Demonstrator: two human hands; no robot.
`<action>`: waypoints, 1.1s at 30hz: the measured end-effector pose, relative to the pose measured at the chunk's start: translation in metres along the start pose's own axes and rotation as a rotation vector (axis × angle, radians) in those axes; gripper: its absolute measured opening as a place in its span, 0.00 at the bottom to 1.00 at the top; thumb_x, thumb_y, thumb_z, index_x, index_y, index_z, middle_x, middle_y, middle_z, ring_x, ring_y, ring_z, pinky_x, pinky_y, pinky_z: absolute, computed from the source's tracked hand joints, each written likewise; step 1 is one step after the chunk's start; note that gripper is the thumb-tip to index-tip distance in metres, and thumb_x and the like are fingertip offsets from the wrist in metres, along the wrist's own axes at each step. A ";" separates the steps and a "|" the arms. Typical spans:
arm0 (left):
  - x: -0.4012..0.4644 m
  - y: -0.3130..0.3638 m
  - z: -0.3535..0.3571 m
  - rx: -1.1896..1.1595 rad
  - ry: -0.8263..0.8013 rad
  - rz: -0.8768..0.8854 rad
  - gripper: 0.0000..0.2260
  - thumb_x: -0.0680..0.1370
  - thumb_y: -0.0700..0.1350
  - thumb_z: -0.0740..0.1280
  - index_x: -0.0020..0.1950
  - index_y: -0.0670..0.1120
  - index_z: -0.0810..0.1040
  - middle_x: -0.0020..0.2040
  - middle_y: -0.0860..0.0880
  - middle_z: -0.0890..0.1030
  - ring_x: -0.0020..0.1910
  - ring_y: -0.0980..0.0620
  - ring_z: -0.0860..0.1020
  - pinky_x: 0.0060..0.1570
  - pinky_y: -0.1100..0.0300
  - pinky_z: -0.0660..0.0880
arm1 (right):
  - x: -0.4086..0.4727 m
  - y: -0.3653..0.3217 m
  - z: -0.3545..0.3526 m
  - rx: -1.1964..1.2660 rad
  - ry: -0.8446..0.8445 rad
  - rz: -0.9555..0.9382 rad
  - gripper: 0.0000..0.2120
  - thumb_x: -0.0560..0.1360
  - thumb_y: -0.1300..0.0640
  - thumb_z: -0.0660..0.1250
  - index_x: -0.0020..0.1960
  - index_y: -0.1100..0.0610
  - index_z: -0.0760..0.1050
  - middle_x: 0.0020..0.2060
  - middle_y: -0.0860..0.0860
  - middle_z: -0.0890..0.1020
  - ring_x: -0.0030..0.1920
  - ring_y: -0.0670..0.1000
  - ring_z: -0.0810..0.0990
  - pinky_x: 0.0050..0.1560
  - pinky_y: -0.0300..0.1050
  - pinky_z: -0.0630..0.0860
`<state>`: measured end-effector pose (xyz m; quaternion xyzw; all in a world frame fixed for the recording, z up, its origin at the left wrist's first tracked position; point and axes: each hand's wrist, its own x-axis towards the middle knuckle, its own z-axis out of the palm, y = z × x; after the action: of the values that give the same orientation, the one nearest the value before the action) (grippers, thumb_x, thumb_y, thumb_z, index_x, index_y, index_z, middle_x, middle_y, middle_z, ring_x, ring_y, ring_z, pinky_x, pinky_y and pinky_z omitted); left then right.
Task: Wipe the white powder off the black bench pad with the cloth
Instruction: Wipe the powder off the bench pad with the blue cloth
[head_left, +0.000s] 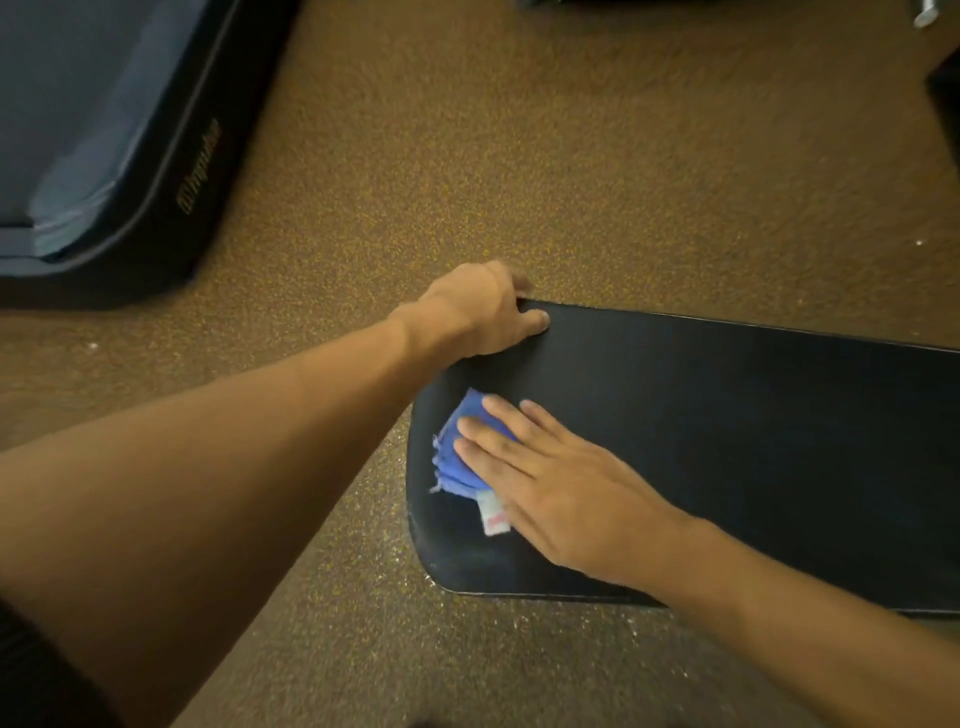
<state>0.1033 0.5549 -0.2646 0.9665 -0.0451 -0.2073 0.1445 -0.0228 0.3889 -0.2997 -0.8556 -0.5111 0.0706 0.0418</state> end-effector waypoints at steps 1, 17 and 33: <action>-0.004 -0.001 0.003 -0.007 0.052 0.042 0.26 0.79 0.60 0.66 0.75 0.51 0.72 0.71 0.46 0.77 0.70 0.43 0.73 0.69 0.55 0.69 | 0.011 -0.006 0.000 0.020 0.013 0.042 0.29 0.79 0.50 0.53 0.77 0.61 0.61 0.78 0.57 0.63 0.79 0.60 0.55 0.76 0.59 0.58; -0.056 -0.030 0.016 0.282 0.008 0.389 0.38 0.66 0.75 0.59 0.74 0.64 0.67 0.78 0.49 0.64 0.75 0.45 0.65 0.70 0.44 0.70 | 0.024 -0.061 0.013 0.061 0.040 0.027 0.29 0.81 0.49 0.51 0.78 0.60 0.59 0.79 0.56 0.61 0.79 0.60 0.51 0.77 0.58 0.51; -0.056 -0.032 0.022 0.270 0.025 0.423 0.39 0.67 0.75 0.58 0.76 0.61 0.67 0.79 0.46 0.63 0.77 0.44 0.63 0.77 0.50 0.60 | -0.005 -0.054 0.013 0.016 0.002 -0.089 0.28 0.82 0.50 0.54 0.79 0.61 0.57 0.79 0.57 0.60 0.80 0.60 0.50 0.77 0.58 0.51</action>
<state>0.0440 0.5877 -0.2714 0.9487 -0.2718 -0.1523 0.0547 -0.0747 0.4101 -0.3048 -0.8318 -0.5480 0.0718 0.0525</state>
